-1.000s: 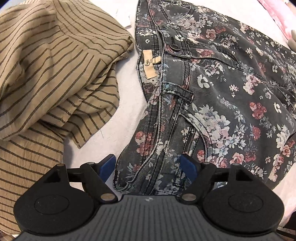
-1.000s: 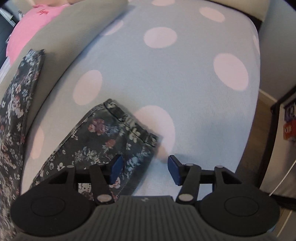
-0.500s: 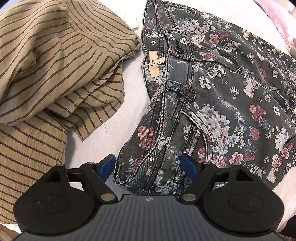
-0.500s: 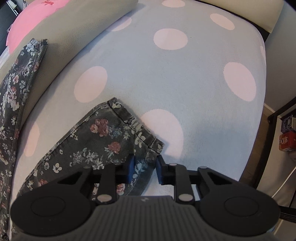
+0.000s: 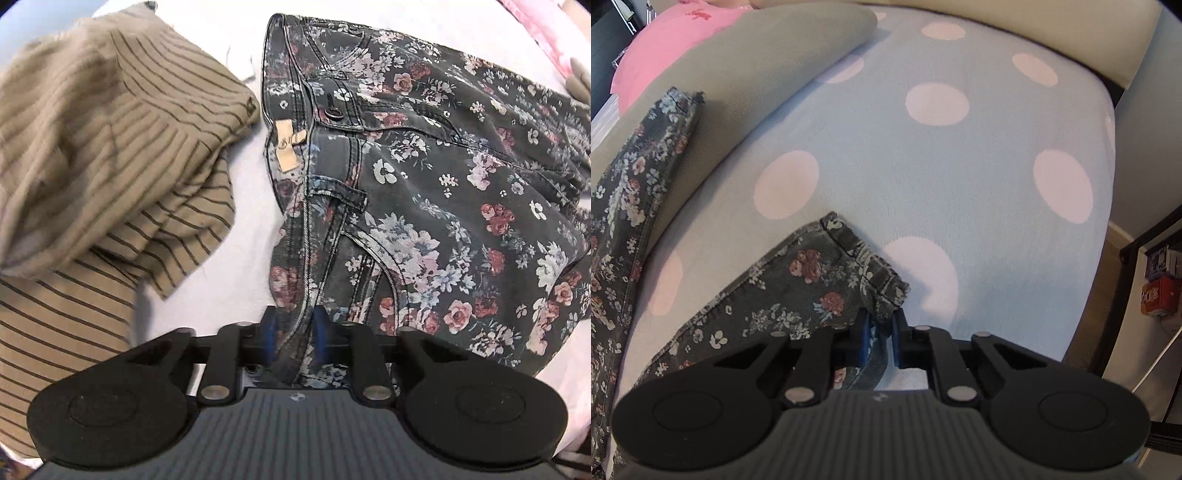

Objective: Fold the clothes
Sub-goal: 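Grasp the jeans waistband with the left gripper while the right gripper grasps the leg hem, then pull the jeans straight between both grippers and open them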

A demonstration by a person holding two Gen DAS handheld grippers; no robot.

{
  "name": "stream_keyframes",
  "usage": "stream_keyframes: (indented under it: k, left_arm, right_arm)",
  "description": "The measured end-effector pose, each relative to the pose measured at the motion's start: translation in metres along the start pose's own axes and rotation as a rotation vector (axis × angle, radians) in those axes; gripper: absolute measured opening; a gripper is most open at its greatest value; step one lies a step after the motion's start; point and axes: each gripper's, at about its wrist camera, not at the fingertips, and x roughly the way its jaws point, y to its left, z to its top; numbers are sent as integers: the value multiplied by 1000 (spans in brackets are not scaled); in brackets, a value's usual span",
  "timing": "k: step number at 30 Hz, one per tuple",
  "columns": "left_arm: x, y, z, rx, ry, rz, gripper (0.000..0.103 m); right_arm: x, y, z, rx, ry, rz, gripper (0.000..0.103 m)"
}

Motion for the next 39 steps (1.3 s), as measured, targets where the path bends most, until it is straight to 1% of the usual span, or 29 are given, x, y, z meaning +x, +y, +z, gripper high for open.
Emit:
stream_keyframes:
  k: [3, 5, 9, 11, 12, 15, 18, 22, 27, 28, 30, 31, 32, 33, 35, 36, 39]
  left_arm:
    - [-21, 14, 7, -35, -21, -33, 3]
    - [-34, 24, 9, -53, -41, -58, 3]
    - [-61, 26, 17, -15, -103, -61, 3]
    - [-72, 27, 20, -3, -117, -77, 3]
    - [-78, 27, 21, 9, -122, -73, 3]
    - [-88, 28, 21, 41, -120, -60, 3]
    - [-79, 30, 17, 63, -90, -60, 3]
    - [-57, 27, 1, 99, -16, -28, 3]
    - [-29, 19, -9, 161, 90, 30, 3]
    - [-26, 17, -9, 170, 101, 42, 3]
    - [-21, 18, -6, 157, 122, 42, 3]
    - [-19, 19, -4, 149, 132, 41, 7]
    - [-17, 21, -3, 129, 140, 45, 14]
    - [-16, 24, -1, 114, 149, 54, 18]
    - [-18, 30, 0, 102, 152, 83, 20]
    - [-20, 33, 0, 98, 145, 94, 20]
    - [-32, 40, 2, 56, 105, 64, 20]
  right_arm:
    - [-15, 6, 2, -26, -46, -1, 12]
    - [-29, 10, 5, -35, -73, 9, 12]
    - [-63, 15, 17, -52, -130, 19, 11]
    - [-83, 16, 27, -64, -174, 8, 11]
    - [-93, 16, 32, -68, -191, 5, 11]
    - [-114, 9, 42, -72, -208, -9, 11]
    - [-109, -6, 42, -86, -181, -57, 11]
    - [-74, -37, 24, -10, -55, -113, 11]
    - [-36, -71, 6, 113, 79, -137, 13]
    - [-36, -74, 6, 130, 81, -138, 15]
    - [-35, -81, 6, 164, 86, -140, 26]
    - [-35, -82, 6, 170, 82, -148, 29]
    - [-36, -79, 7, 156, 68, -168, 35]
    - [-36, -75, 7, 138, 53, -191, 41]
    - [-38, -66, 9, 96, 14, -239, 43]
    - [-40, -64, 9, 85, -1, -236, 43]
    - [-46, -53, 8, 56, -5, -168, 43]
